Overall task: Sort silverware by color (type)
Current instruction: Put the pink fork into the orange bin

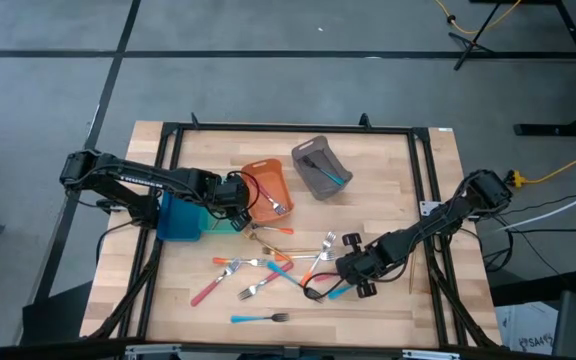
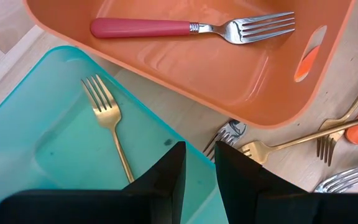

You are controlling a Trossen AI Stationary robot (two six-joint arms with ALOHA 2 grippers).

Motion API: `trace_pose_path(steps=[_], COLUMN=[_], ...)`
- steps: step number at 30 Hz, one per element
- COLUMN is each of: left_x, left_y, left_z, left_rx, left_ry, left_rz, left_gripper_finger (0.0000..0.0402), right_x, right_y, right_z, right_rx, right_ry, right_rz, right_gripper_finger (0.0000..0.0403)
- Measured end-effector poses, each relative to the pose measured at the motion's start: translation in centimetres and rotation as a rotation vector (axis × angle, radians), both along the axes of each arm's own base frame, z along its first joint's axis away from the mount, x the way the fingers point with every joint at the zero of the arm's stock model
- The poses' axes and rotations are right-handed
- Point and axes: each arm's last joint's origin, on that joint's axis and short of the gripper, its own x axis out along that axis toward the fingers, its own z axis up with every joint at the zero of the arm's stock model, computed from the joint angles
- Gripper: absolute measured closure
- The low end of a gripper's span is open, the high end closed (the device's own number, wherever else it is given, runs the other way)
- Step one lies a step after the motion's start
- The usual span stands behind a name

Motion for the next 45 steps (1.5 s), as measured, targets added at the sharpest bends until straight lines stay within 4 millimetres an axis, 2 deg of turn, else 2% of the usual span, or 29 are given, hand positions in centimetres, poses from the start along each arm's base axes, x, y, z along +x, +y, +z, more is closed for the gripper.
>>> trace_pose_path(steps=[7, 16, 24, 32, 36, 45], left_x=[0.0, 0.0, 0.1, 0.1, 0.1, 0.1], left_y=[0.0, 0.0, 0.0, 0.0, 0.0, 0.0], left_z=[0.0, 0.0, 0.0, 0.0, 0.0, 0.0], left_rx=[0.000, 0.000, 0.000, 0.001, 0.001, 0.001], left_ry=[0.000, -0.001, -0.009, -0.009, -0.009, -0.008], left_rz=[0.000, 0.001, 0.001, 0.001, 0.001, 0.001], left_gripper_finger=[0.0322, 0.0322, 0.0322, 0.0322, 0.0322, 0.0322], right_x=[0.0, -0.7, -1.3, -1.8, -1.1, 2.5], right_y=[0.0, -0.4, -0.7, -1.2, -2.2, -6.2], right_z=[0.0, 1.1, 2.9, 5.6, 7.1, 11.3], right_rx=[-0.002, 0.006, 0.037, 0.081, 0.096, 0.099], right_ry=[0.005, 0.001, -0.017, -0.116, -0.165, -0.341], right_rz=[0.000, 0.002, 0.008, -0.005, -0.054, -0.188], right_gripper_finger=[0.0395, 0.0397, 0.0395, 0.0394, 0.0395, 0.0395])
